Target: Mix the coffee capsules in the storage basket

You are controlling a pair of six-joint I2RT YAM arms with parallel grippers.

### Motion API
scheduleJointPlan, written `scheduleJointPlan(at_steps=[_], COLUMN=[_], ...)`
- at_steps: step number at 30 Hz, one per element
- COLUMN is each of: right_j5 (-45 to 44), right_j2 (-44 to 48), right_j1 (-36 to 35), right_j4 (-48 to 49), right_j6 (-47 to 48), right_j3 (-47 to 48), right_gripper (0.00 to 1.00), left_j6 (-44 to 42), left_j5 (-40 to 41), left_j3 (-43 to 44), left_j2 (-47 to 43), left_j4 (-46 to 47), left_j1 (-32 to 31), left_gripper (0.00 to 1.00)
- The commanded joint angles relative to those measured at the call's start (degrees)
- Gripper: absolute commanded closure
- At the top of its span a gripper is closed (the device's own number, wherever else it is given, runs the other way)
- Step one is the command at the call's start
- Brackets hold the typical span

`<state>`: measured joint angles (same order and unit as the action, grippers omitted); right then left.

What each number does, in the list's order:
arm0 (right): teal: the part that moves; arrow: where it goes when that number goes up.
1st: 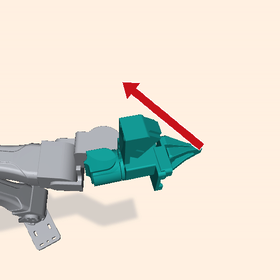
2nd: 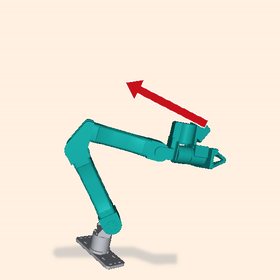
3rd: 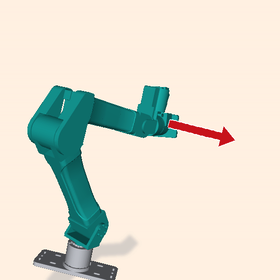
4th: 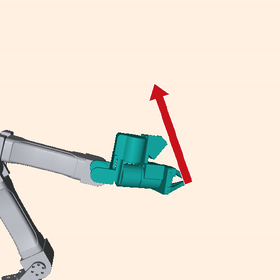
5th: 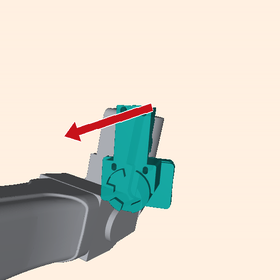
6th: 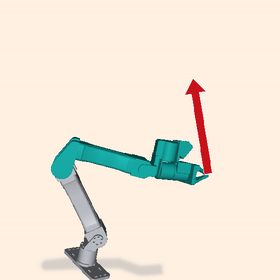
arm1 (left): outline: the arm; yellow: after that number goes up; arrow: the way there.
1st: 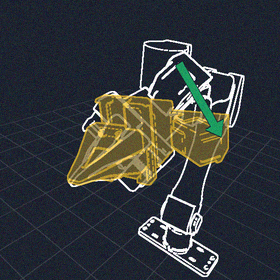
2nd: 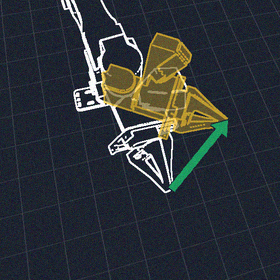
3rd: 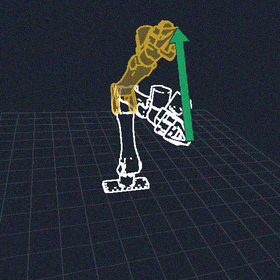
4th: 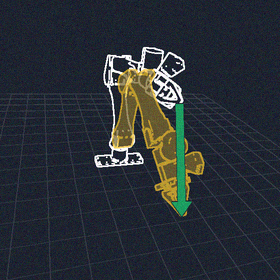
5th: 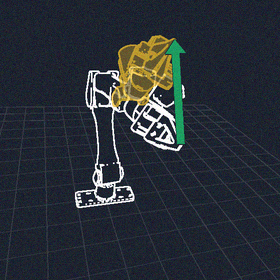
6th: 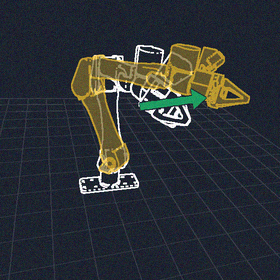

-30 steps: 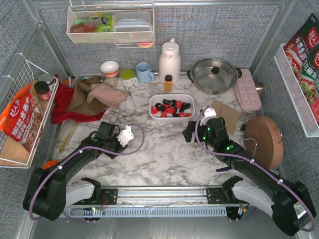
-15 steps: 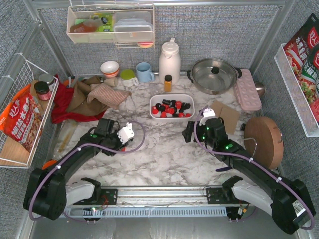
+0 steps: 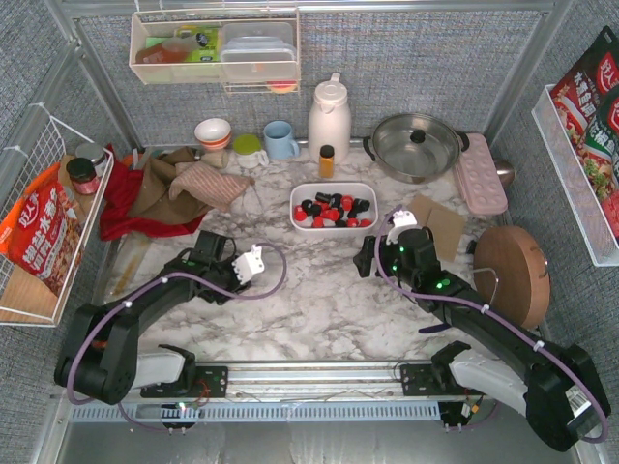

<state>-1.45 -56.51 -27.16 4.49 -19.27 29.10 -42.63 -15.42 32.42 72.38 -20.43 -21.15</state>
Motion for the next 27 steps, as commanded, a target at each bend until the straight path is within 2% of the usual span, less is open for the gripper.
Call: scheduleJointPlan(at_steps=[1, 12, 27], right_j5=[-0.11, 0.31, 0.31], right_j2=[-0.10, -0.79, -0.22], right_j1=[0.00, 0.04, -0.01], right_j4=[1.62, 1.58, 0.95], right_j6=[0.02, -0.07, 0.04], right_j3=[0.25, 0.60, 0.59], right_gripper=[0.16, 0.16, 0.16], left_j6=[-1.48, 1.20, 3.00], left_j5=[-1.69, -5.86, -7.67], left_j3=[0.04, 2.01, 0.55], left_j2=[2.83, 3.01, 2.62], left_j4=[3.22, 3.50, 4.56], left_j1=[0.15, 0.14, 0.19], left_gripper=[0.49, 0.48, 0.63])
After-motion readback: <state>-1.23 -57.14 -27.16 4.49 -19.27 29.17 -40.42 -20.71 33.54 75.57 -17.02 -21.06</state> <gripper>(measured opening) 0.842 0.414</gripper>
